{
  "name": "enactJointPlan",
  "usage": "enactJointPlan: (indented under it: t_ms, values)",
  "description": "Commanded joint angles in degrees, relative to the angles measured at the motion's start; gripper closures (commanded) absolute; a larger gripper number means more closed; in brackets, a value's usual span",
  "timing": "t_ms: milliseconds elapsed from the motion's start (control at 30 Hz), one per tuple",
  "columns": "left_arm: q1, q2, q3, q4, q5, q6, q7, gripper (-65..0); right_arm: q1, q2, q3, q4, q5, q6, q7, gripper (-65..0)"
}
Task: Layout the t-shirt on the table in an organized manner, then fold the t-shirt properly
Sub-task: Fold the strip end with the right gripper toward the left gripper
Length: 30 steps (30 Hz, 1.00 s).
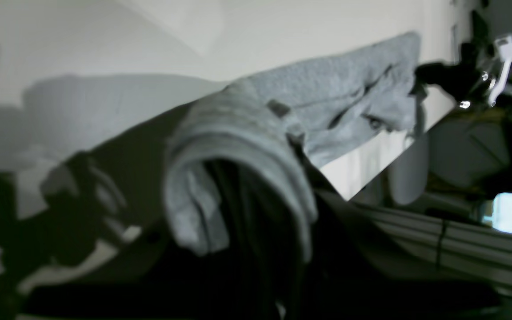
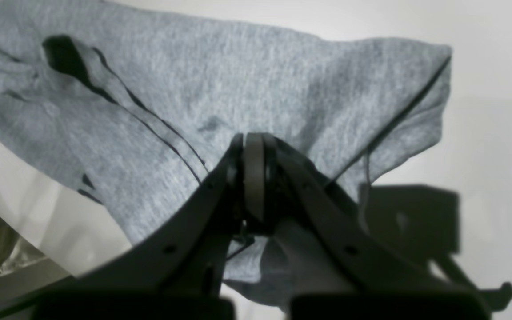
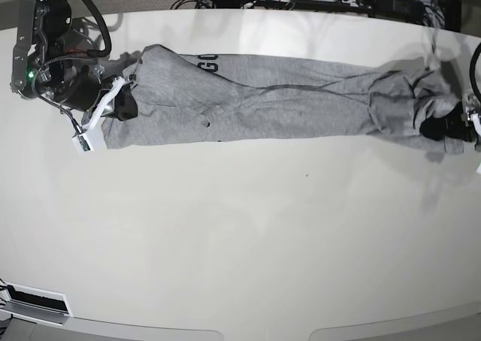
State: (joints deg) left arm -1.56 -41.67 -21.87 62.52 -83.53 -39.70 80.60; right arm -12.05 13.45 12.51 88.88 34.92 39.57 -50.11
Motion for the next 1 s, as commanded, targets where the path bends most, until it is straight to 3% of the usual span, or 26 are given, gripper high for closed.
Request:
enactJointPlan:
  t_ms: [0,333,467,767,967]
  values:
    - [-0.96,-1.95,-0.57,2.21,-1.47,-0.3,-0.6,0.0,0.63,0.7,0.22,1.16,0.35,0.43,1.05,0.0]
    - [-1.01,-10.05,-0.57,3.67,-1.47,-0.3,-0.6,0.0,0.66,0.68,0.22,1.16,-1.25,0.43,1.07,0.0]
    - [-0.98,-11.54,-0.57,3.61,-1.47,-0.3,-0.6,0.0,0.63,0.7,0.22,1.16,-1.25,0.43,1.05,0.0]
    - [-1.16,-10.16,-0.57,4.42,-1.47,-0.3,-0.6,0.0,0.66,0.68,0.22,1.16,-0.42,0.43,1.46,0.0]
    - [-1.07,-5.46,-0.55,8.83,-1.47,-0.3,-0.6,0.0,0.66,0.66,0.22,1.16,-0.39,0.43,1.97,0.0]
